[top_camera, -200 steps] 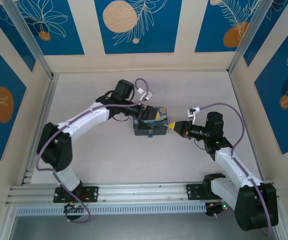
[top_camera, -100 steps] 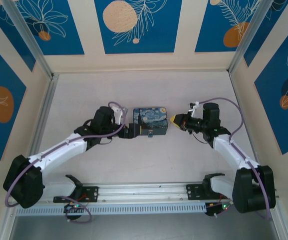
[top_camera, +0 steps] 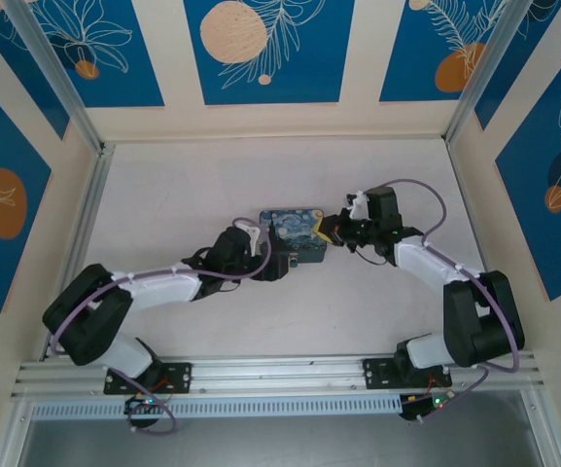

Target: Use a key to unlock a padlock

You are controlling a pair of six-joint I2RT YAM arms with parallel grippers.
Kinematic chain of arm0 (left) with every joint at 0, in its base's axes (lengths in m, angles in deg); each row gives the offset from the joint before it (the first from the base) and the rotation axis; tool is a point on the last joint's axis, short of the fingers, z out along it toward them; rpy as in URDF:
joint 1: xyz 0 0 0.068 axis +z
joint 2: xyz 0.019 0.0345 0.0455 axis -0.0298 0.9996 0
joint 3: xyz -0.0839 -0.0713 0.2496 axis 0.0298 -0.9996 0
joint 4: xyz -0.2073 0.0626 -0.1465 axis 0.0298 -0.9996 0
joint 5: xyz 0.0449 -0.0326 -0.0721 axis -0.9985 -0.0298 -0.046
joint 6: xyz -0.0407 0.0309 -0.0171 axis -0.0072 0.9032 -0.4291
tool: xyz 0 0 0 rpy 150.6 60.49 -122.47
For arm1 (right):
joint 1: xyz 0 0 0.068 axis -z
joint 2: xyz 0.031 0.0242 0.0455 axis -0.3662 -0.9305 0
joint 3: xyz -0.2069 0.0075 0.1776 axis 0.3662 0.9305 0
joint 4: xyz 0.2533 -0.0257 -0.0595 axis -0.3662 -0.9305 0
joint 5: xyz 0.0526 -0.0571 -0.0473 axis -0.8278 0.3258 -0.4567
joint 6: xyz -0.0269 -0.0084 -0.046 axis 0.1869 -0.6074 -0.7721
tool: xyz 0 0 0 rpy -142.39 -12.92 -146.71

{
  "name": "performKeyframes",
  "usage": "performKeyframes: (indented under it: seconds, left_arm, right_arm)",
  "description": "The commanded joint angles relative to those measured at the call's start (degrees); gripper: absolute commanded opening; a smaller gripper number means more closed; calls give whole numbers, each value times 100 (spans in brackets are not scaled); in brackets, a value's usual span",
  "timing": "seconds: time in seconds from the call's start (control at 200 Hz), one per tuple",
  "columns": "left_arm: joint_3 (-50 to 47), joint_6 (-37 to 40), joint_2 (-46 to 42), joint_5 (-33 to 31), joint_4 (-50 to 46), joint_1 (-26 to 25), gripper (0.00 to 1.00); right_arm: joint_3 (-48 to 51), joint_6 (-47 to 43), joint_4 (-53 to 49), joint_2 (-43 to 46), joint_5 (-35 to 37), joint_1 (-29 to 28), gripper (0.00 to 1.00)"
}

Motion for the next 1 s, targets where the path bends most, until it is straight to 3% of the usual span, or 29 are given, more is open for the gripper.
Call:
performKeyframes:
  seconds: [0.0, 0.35, 0.995]
  left_arm:
    - [17, -4, 306, -134, 827, -101, 91]
    - [38, -29, 1052, 111, 1594, -276, 84]
    - [829, 312, 2178, -664, 1801, -640, 80]
  right_arm:
    - [-230, 18, 12, -308, 67, -36, 0]
    - [-462, 39, 249, -1044, -48, 22, 0]
    - [-457, -16, 396, -1498, -454, 345, 0]
